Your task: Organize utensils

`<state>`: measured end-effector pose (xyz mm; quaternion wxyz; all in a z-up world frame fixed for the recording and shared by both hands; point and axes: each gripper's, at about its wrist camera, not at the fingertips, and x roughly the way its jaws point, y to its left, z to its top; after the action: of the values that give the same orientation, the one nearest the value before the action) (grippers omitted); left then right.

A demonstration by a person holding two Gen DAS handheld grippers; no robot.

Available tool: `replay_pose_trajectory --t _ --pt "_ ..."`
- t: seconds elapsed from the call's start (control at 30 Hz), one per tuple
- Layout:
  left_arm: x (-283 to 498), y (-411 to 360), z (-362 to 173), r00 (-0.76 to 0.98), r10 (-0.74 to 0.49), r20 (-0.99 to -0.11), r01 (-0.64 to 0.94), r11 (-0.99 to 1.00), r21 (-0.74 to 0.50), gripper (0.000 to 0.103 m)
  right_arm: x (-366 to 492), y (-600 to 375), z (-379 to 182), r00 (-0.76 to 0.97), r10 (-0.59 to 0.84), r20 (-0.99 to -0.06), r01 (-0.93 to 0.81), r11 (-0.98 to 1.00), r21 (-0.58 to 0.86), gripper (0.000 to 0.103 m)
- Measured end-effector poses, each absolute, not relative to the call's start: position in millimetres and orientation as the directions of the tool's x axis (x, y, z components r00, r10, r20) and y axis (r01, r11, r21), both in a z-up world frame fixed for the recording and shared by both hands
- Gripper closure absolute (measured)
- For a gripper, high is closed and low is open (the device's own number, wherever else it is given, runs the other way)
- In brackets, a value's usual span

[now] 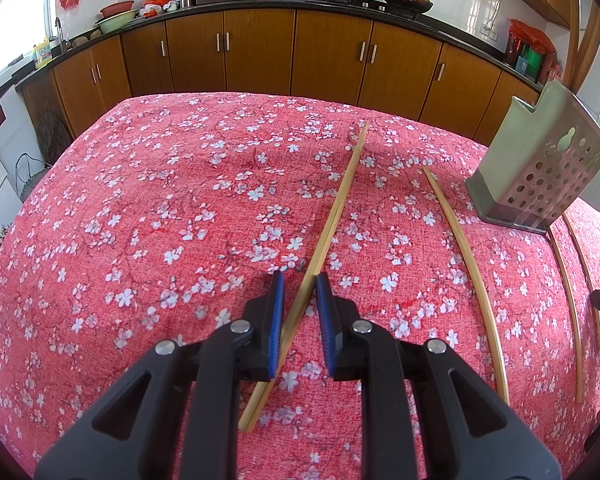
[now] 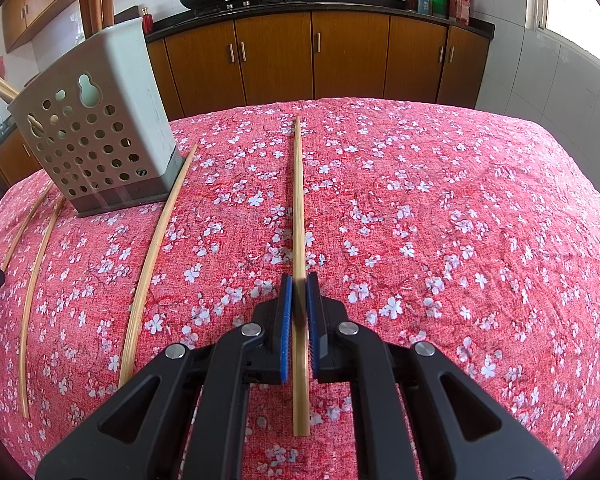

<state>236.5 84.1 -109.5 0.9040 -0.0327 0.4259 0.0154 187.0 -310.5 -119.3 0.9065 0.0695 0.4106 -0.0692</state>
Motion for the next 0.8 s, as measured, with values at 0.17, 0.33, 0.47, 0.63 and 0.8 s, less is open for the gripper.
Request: replay_pose_trajectory --t 0.17,0.33,0.47,0.63,0.8 --pt "227.2 75.1 -108.4 0.629 0.01 -0.777 0.003 1.0 0.015 0.084 180.6 -307.9 -118.8 0.653 -0.068 -0.755 0.177 0.982 0.065 0.095" --pt "217.0 73.5 -108.1 0.627 0.004 -0.779 0.046 0.998 0.042 0.084 176.1 -306.1 -119.3 0.654 -0.055 -0.755 0.165 0.984 0.072 0.095" --pt "206.4 67.2 -107.0 0.626 -0.019 -0.779 0.075 0.997 0.036 0.087 171.7 -304.0 -118.7 0.655 -0.051 -0.754 0.154 0.986 0.068 0.095" --pt "195.4 44.2 -108.8 0.625 -0.045 -0.779 0.126 0.991 0.044 0.087 166.8 -304.5 -117.5 0.656 -0.044 -0.754 0.148 0.986 0.071 0.095" --pt "192.3 37.0 -109.2 0.625 -0.047 -0.779 0.114 0.993 0.032 0.088 164.2 -306.3 -116.6 0.656 -0.036 -0.754 0.145 0.986 0.078 0.095"
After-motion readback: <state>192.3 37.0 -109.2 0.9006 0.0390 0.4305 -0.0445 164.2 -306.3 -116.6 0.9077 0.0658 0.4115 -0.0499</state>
